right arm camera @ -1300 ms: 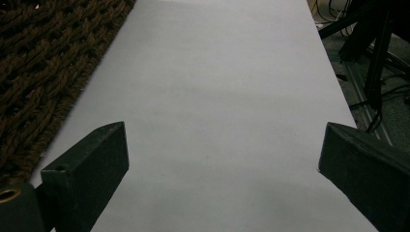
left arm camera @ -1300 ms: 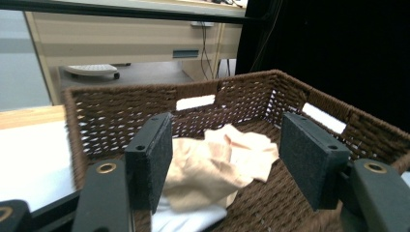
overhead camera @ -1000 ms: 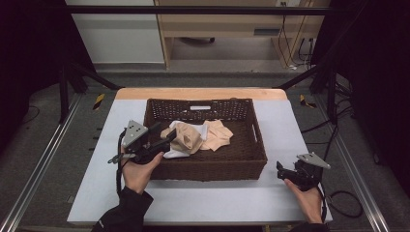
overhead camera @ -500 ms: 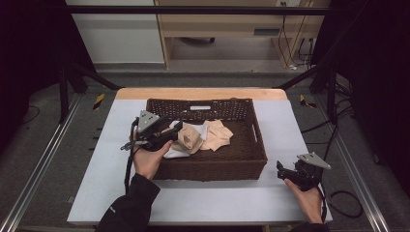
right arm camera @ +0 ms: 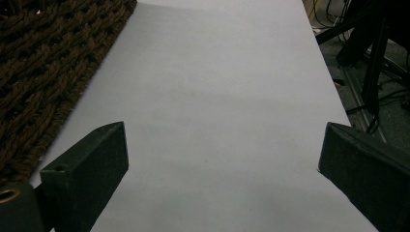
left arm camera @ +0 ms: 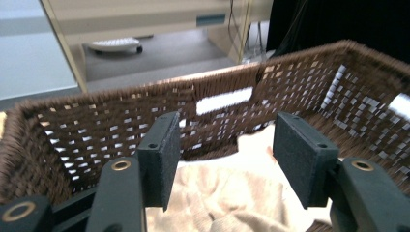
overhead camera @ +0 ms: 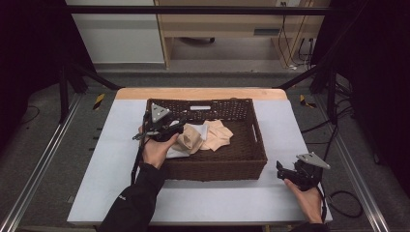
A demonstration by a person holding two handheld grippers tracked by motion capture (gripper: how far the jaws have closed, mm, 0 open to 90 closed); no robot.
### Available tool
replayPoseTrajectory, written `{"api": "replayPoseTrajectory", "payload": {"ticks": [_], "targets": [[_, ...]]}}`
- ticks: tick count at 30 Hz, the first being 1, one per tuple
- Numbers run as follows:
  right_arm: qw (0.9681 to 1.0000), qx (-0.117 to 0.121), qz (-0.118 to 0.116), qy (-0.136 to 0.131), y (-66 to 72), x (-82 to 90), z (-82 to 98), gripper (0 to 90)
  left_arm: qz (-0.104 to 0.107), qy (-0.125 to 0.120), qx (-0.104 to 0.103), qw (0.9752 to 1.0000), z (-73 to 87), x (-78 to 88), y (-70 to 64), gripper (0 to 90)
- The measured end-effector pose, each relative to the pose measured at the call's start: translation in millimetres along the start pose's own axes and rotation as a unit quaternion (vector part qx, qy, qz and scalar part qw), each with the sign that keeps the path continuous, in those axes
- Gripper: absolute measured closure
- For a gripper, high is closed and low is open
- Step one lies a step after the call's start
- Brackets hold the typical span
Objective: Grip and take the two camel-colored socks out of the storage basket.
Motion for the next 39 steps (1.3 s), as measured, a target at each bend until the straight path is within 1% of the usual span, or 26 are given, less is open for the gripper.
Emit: {"api": "replayPoseTrajectory", "payload": {"ticks": [2, 5, 7, 11, 12, 13, 14, 18, 21, 23, 26, 27, 30, 32, 33, 39], "targets": [[1.0, -0.001, 0.0, 0.0, -0.2, 0.0, -0.1, 4.0, -0.001, 0.011, -0.005, 0.9999, 4.3, -4.0, -0.3, 42.1], [1.0, -0.001, 0.0, -0.001, -0.4, 0.3, -0.2, 4.0, -0.004, 0.02, -0.007, 0.9998, 8.9, -5.7, -0.1, 42.3], [1.0, 0.0, 0.0, 0.0, 0.0, -0.1, 0.0, 4.0, -0.007, 0.039, -0.012, 0.9991, 13.5, -6.9, 0.3, 42.8], [1.0, 0.003, 0.0, 0.001, 0.2, -0.1, 0.4, 4.0, -0.002, 0.048, -0.006, 0.9988, 20.2, -8.4, 0.0, 44.6], [1.0, 0.003, 0.0, 0.001, 0.1, -0.2, 0.4, 4.0, -0.003, 0.053, -0.009, 0.9985, 22.0, -9.0, -0.3, 44.5], [1.0, 0.003, 0.0, 0.001, 0.0, -0.3, 0.5, 4.0, -0.002, 0.059, -0.013, 0.9982, 24.4, -10.0, -0.8, 44.6], [1.0, 0.003, 0.0, 0.002, 0.1, -0.3, 0.5, 4.0, -0.001, 0.064, -0.011, 0.9979, 26.3, -11.1, -1.6, 44.7], [1.0, 0.004, 0.0, 0.003, 0.5, -0.6, 0.6, 4.0, -0.001, 0.09, -0.017, 0.9958, 32.0, -14.7, -2.2, 44.6], [1.0, 0.004, -0.001, 0.003, 0.7, -0.1, 0.8, 4.0, -0.002, 0.099, -0.017, 0.9949, 34.3, -16.4, -3.2, 44.4], [1.0, 0.005, -0.001, 0.003, 0.9, 0.1, 0.9, 4.0, -0.004, 0.107, -0.024, 0.9939, 35.8, -16.9, -4.0, 44.8], [1.0, 0.004, -0.003, 0.006, 1.9, -0.3, 1.2, 4.0, -0.007, 0.116, -0.03, 0.9927, 38.4, -18.8, -4.9, 46.0], [1.0, 0.004, -0.002, 0.008, 2.2, -0.6, 1.3, 4.0, -0.005, 0.123, -0.031, 0.9919, 39.7, -19.8, -5.2, 46.3], [0.9999, 0.006, -0.001, 0.008, 1.9, -0.9, 1.3, 4.1, -0.009, 0.14, -0.032, 0.9896, 43.1, -21.7, -4.7, 49.1], [0.9999, 0.007, 0.001, 0.01, 1.6, -1.1, 1.7, 4.1, -0.01, 0.144, -0.028, 0.9892, 43.7, -22.2, -4.1, 53.1], [0.9999, 0.008, 0.001, 0.009, 1.5, -1.3, 1.8, 4.1, -0.013, 0.149, -0.026, 0.9884, 44.4, -22.6, -3.5, 55.4], [0.9999, 0.007, 0.001, 0.011, 1.6, -1.8, 1.9, 4.1, -0.015, 0.165, -0.018, 0.986, 46.2, -23.6, -1.9, 74.9]]}}
Point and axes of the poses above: each handheld gripper's, and its own axes: x roughly backward along the jaws, z roughly out of its underside, y roughly to its left, the point moved 5 cm from there along -x, roughly forward along the jaws, and after that the axes turned 4 degrees about x, right-handed, at the moved point
